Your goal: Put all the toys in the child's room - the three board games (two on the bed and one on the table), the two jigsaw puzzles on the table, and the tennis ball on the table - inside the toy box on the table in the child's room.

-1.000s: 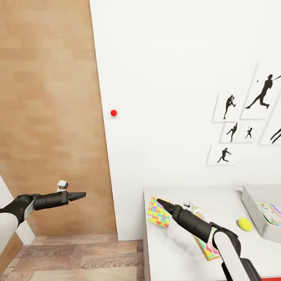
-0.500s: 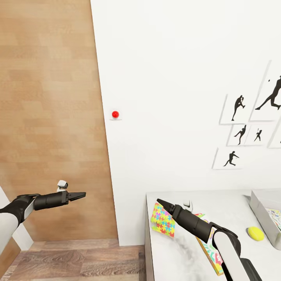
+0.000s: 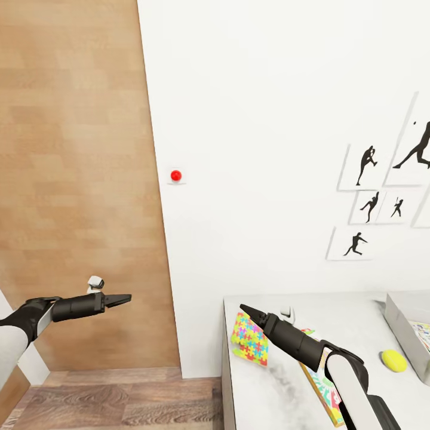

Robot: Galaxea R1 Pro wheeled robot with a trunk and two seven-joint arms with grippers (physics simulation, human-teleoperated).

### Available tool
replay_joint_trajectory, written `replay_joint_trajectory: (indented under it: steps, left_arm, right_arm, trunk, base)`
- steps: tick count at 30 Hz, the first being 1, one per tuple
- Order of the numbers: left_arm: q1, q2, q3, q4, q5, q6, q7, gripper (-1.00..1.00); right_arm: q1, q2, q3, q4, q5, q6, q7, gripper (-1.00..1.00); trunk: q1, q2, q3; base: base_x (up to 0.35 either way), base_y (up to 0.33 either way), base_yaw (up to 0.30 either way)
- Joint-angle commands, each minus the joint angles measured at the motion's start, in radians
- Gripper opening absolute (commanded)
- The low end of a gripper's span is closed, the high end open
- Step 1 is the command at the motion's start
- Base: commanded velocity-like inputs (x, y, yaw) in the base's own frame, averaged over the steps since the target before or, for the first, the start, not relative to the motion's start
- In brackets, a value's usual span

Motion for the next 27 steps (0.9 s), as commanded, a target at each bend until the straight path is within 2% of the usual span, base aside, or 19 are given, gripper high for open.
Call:
replay_joint_trajectory:
  steps: [1,27]
  left_arm:
    - [0.000,0.000,0.002,0.000,-0.003,0.010,-0.004,1.00]
    - [0.000,0.001,0.003,0.000,-0.003,0.010,-0.004,1.00]
  right_arm:
    - [0.000,0.000,0.000,0.000,0.001,0.003,0.003,1.00]
    - [0.000,0.005,0.001,0.002,0.001,0.001,0.000,1.00]
  trunk:
    - [0.001,-0.001,0.000]
    - [0.001,-0.001,0.000]
  base:
    - [0.143,0.000,0.000]
    - [0.018,0.000,0.000]
